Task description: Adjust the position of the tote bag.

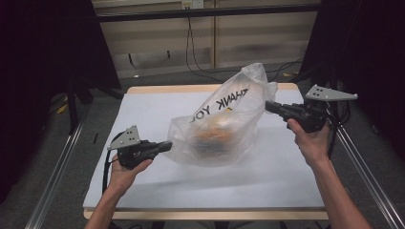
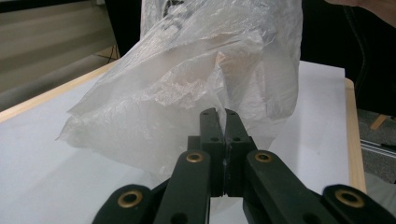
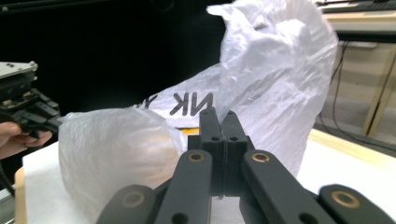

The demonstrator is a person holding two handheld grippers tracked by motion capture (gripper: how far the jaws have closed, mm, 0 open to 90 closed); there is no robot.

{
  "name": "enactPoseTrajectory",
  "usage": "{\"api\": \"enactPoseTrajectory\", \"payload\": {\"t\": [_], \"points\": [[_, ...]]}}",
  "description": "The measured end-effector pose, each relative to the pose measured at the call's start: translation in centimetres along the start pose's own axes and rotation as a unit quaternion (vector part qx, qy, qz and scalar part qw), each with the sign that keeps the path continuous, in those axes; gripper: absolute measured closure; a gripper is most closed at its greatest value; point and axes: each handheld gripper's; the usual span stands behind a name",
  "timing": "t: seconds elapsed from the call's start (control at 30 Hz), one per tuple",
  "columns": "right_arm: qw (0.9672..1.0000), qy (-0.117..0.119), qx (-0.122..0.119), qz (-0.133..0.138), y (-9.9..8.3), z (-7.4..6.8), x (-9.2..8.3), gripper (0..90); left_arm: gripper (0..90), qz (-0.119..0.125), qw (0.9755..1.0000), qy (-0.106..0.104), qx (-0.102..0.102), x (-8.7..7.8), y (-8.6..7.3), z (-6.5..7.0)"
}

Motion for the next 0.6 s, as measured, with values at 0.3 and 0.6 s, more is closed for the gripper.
{"api": "enactPoseTrajectory", "payload": {"t": [0.3, 0.6], "points": [[0.9991, 0.007, 0.016, -0.039, -3.1, 0.1, 1.1, 90.0, 90.0, -0.032, 0.9994, -0.01, -0.003, 0.3, -1.7, -0.1], [0.9973, -0.005, 0.041, -0.06, -5.8, 1.4, 0.5, 90.0, 90.0, -0.081, 0.9966, -0.013, 0.005, 1.7, -3.0, 0.0]]}}
Point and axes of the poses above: each handheld gripper's, and its own axes: x roughly forward along the jaws, y roughly out of its top, z roughly to its right, and after that the axes turned 4 degrees about z, right-handed
